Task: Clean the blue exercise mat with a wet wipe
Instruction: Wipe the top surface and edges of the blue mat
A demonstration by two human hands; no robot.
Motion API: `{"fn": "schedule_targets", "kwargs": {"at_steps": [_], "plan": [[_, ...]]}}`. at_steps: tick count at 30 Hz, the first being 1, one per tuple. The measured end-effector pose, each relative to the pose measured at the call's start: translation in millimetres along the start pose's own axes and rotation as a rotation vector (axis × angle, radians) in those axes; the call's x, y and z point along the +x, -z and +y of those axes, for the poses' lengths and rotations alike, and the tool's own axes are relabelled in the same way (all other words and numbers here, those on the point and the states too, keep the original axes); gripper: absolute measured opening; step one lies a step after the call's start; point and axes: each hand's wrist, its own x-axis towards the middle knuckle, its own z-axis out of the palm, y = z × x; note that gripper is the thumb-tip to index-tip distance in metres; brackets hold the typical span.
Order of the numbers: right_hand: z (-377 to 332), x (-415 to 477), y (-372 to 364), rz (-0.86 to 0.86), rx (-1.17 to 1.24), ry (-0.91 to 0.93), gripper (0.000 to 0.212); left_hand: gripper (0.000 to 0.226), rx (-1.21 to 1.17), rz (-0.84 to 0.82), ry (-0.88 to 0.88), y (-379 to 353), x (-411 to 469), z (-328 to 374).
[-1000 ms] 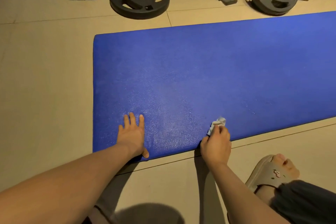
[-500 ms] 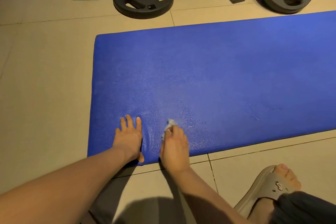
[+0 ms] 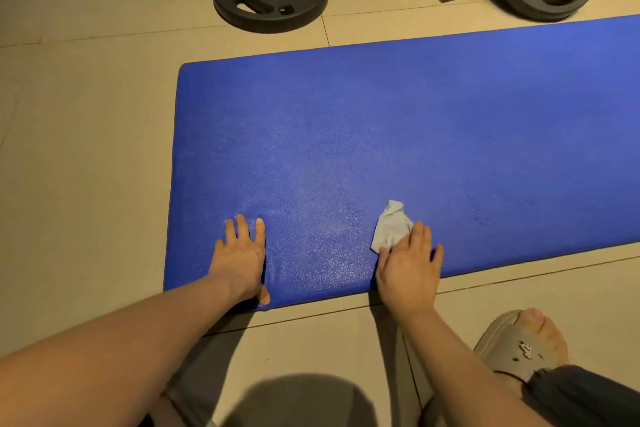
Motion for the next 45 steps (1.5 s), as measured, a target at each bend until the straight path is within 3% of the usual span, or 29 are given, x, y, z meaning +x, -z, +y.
{"fn": "schedule_targets", "kwargs": {"at_steps": [9, 15, 22, 26, 30, 33, 35, 38, 42, 45], "plan": [[-101.6, -45.8, 1.0, -0.044, 0.217, 0.218, 0.074, 0.152, 0.004, -0.002, 0.011, -1.2, -0.3, 0.2], [-67.8, -35.8, -8.2, -0.004, 0.097, 0.524, 0.064, 0.151, -0.009, -0.011, 0.010, 0.6, -0.6, 1.2], [9.7, 6.4, -9.4, 0.026, 0.055, 0.104, 0.067, 0.153, -0.028, 0.000, 0.006, -1.2, 0.7, 0.1], [-22.6, 6.0, -7.9, 0.016, 0.157, 0.080, 0.069, 0.155, -0.042, -0.014, 0.033, 0.5, 1.9, 3.8], [-88.8, -24.6, -9.3, 0.004, 0.191, 0.432, 0.072, 0.156, -0.040, -0.006, 0.038, -1.4, 3.0, 3.3], [-119.2, -39.5, -14.2, -0.102, 0.026, 0.771, 0.068, 0.157, -0.043, -0.001, 0.046, -2.6, 4.7, 3.4], [-112.1, -28.6, -10.0, -0.078, -0.016, 0.836, 0.068, 0.159, -0.047, -0.004, 0.047, -2.2, 4.8, 3.4], [-67.8, 1.1, -2.3, -0.047, 0.082, 0.596, 0.076, 0.159, -0.046, -0.014, 0.039, -0.3, 3.8, 3.5], [-6.8, 39.2, -1.3, -0.022, 0.043, 0.237, 0.073, 0.157, -0.064, -0.016, 0.038, 0.5, 3.1, 4.8], [-21.4, 37.3, -3.9, -0.031, 0.081, 0.143, 0.076, 0.156, -0.080, -0.011, 0.037, 0.1, 3.2, 4.3]]}}
